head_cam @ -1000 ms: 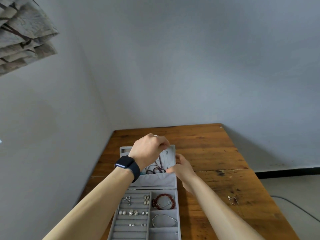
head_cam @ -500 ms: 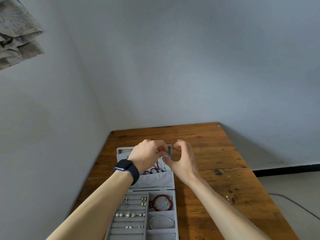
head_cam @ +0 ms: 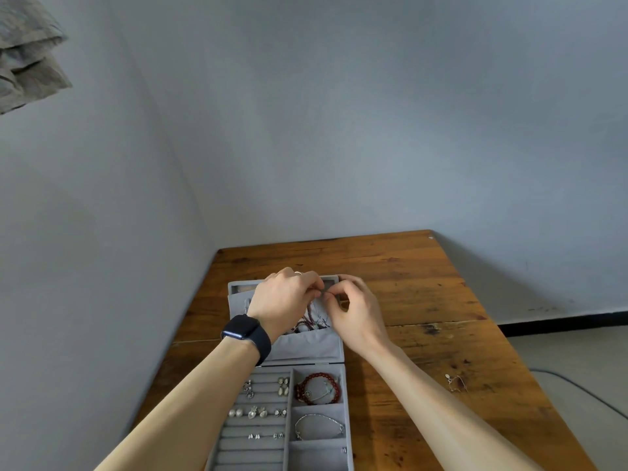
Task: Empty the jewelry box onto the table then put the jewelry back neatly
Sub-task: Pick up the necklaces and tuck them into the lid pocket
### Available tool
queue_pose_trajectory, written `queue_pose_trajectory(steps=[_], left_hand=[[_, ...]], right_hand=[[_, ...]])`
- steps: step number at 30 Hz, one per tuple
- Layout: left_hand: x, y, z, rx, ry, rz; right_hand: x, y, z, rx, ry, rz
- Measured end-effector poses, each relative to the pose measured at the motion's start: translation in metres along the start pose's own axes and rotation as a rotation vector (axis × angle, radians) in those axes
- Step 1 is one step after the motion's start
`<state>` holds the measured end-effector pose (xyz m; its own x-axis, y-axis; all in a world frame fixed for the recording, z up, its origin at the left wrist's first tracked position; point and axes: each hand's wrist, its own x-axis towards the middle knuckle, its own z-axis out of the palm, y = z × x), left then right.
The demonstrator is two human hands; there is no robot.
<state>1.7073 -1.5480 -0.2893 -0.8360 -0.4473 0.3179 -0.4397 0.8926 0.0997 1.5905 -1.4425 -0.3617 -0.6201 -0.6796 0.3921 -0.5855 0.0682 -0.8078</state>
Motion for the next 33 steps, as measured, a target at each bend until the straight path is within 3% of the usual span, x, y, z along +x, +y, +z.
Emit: queue_pose_trajectory(steps=[3,11,16,21,33], left_hand=[[-0.003,0.000,0.003,0.183,0.064,0.062],[-0.002,0.007,0.012,0.192,0.241,0.018],[0.002,0.006,0.017,0.180,0.160,-0.019],[0.001,0.000,0.016,0.166,0.144,-0.023],[-0.002,-0.005,0.009,0.033,-0.001,-0.069]], right_hand=[[0.000,-0.004,0.000,-0.058,0.075,-0.064],[-0.002,-0.014,-0.001,-0.289,0.102,-0.178],[0.002,-0.019,0.003,-0.391,0.144,-0.162],[0.003,-0.016,0.006,-0.468,0.084,-0.178],[-0.009,-0.005,-0.013,-0.331,-0.077,-0.207]])
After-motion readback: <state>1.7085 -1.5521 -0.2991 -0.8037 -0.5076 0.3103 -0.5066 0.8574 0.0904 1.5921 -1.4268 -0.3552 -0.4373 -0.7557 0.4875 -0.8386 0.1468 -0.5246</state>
